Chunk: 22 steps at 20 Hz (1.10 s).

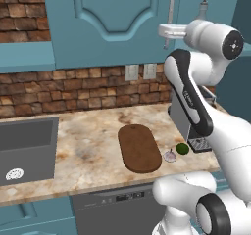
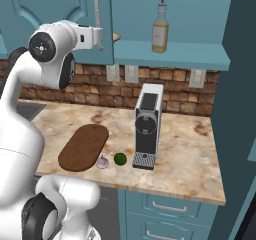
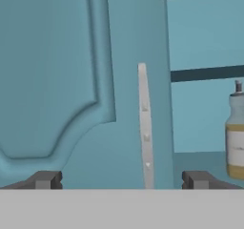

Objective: Open the cabinet. Place the bowl and condiment on the counter. Then place the lime and garlic on the cutting board.

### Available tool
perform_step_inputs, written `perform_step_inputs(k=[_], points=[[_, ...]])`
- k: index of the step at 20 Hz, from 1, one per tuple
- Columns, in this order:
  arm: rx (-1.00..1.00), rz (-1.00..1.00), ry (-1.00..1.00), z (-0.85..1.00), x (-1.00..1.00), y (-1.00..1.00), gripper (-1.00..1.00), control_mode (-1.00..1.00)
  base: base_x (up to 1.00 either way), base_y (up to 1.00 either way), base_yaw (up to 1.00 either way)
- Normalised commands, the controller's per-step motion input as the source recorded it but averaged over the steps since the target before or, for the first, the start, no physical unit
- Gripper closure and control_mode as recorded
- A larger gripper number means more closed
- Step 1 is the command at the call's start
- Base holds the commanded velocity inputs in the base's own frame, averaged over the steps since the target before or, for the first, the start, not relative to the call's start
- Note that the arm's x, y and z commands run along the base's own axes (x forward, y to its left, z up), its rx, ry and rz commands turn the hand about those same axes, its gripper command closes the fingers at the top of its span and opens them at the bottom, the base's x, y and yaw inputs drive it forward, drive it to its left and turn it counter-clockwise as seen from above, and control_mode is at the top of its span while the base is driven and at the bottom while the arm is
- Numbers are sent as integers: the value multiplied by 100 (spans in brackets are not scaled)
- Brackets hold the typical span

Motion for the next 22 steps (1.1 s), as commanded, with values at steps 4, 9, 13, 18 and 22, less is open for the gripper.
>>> perform_step_inputs(k=[4, 9, 13, 18, 22], points=[[-2, 0, -6, 0, 40, -10, -100, -100, 0, 0, 0], [-4, 0, -5, -1, 43, -12, -100, -100, 0, 0, 0], [-3, 1, -4, 0, 36, -7, -100, -100, 0, 0, 0], [-2, 1, -2, 0, 36, -5, -100, -100, 0, 0, 0], [-1, 1, 0, 0, 31, -11, -100, -100, 0, 0, 0]])
